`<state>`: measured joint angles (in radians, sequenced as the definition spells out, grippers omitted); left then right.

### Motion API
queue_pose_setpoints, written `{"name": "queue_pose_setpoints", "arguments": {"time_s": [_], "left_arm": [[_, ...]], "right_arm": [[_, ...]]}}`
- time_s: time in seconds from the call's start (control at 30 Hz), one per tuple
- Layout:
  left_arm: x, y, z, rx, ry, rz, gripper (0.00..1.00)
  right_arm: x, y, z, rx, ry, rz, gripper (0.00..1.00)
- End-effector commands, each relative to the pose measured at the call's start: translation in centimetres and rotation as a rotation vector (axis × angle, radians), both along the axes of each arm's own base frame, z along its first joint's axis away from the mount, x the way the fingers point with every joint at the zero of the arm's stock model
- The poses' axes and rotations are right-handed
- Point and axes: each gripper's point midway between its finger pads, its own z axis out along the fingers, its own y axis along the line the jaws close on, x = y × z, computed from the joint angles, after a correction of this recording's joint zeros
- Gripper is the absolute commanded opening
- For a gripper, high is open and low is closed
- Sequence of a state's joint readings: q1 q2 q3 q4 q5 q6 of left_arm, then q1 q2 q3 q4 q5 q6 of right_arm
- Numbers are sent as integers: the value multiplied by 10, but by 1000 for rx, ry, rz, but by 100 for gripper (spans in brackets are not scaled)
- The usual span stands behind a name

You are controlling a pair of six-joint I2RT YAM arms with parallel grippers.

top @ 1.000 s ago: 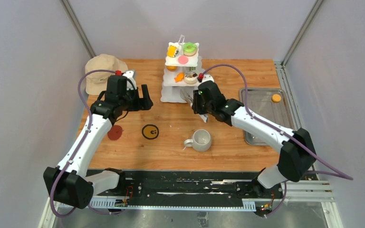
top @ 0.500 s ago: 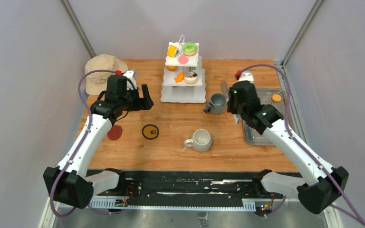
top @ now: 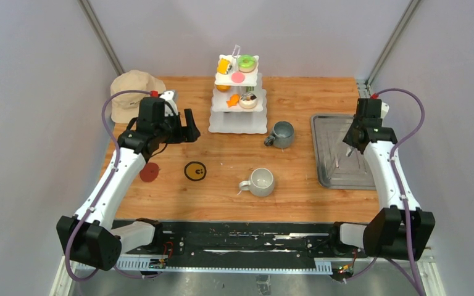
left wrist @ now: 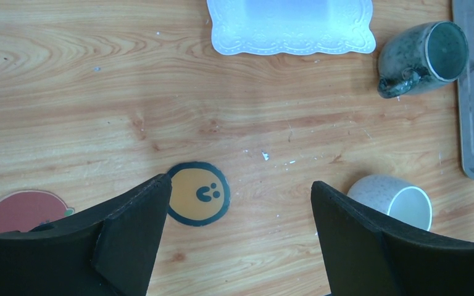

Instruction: Serve the afternoon tea

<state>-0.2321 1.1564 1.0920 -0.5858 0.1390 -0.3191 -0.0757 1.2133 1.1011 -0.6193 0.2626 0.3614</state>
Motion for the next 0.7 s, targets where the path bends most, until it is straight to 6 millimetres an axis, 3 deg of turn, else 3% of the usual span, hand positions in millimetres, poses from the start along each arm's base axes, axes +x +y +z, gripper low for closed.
{"name": "queue_pose_setpoints", "arguments": {"time_s": [0.0,0.23,0.67], "left_arm": [[7,-2,6,-8,-25,-7,88],[11,-2,-1,1,-15,-4,88],[14,1,-8,24,0,0,88]], "right_arm": [[8,-9,-12,0,42,5,28],[18,-24,-22,-26,71,-22,32],[36,-34,-48,25,101,0,40]]}}
